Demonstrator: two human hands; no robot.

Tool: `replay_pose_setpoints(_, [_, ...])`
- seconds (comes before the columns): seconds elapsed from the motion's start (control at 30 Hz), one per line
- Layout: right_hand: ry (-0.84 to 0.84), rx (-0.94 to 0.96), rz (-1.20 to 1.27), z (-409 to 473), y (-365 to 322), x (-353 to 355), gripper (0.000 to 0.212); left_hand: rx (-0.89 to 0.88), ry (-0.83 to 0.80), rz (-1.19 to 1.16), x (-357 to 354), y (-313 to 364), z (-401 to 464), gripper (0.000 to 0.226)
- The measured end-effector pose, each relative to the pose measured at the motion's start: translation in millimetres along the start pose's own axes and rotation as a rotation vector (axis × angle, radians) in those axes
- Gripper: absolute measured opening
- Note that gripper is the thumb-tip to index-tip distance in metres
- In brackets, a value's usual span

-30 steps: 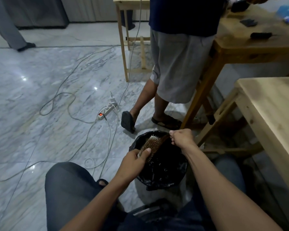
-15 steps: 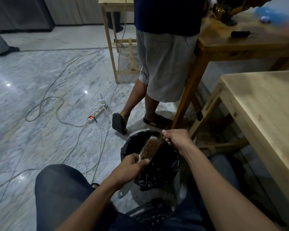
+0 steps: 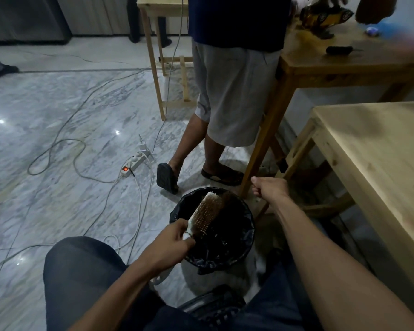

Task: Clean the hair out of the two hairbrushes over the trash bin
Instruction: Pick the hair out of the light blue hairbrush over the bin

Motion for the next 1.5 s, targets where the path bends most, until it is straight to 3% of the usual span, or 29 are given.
replay_pose_setpoints(0.17, [-0.312,-0.12,-0.053,-8,11,-24,0.057,0.009,0.062,0.004,-6,5,10,0.013])
replay_pose_setpoints(0.27, [-0.453,-0.126,-0.058,-15,19,-32,0.053,0.028,0.061,-0.013,-13,5,12,0.022])
replay_pose_setpoints(0.33, [-0.508,-0.059,-0.056,-17,22,-38,0.04,0.043,0.068,-0.012,-16,7,11,0.036])
replay_pose_setpoints(0.43, [-0.367,0.021,-0.068,-14,22,-37,0.008,0.055,0.064,-0.015,-17,8,10,0.04])
replay_pose_setpoints(0.63, [-0.079,0.027,-0.106,2,10,-26,0.018,0.059,0.073,0.038,-15,27,9,0.037])
replay_pose_setpoints(0.93, [0.161,0.025,0.138,8,-11,-9,0.021,0.058,0.113,0.069,-11,37,4,0.028])
replay_pose_setpoints(1.0, [0.204,0.017,0.179,7,-8,-1,0.031,0.074,0.108,0.081,-9,31,-4,0.028])
replay_pose_setpoints(1.07, [0.229,0.008,0.167,4,-3,3,0.022,0.097,0.112,0.066,-6,23,-10,0.031])
replay_pose_setpoints(1.17, [0.093,0.017,0.027,-1,6,-4,0.013,0.094,0.154,0.115,-4,21,-13,0.029])
replay_pose_setpoints(1.3, [-0.259,-0.005,-0.334,-12,1,-23,0.043,0.07,0.201,0.174,-1,28,-10,0.017])
replay_pose_setpoints(1.4, [-0.324,0.166,-0.421,-20,-12,-29,0.044,0.072,0.209,0.199,0,34,-7,0.011])
replay_pose_setpoints(1.5, [-0.505,0.253,-0.425,-30,-18,-33,0.039,0.054,0.2,0.233,-2,39,-5,0.013])
Point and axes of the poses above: each hand's wrist, its own z-axis towards the middle knuckle, its own x-axis out of the back of the hand, y = z × x, the point moved 3 cm from there along z, towards the middle knuckle, and after that the axes turned 15 degrees about -y, right-handed, at the moved point
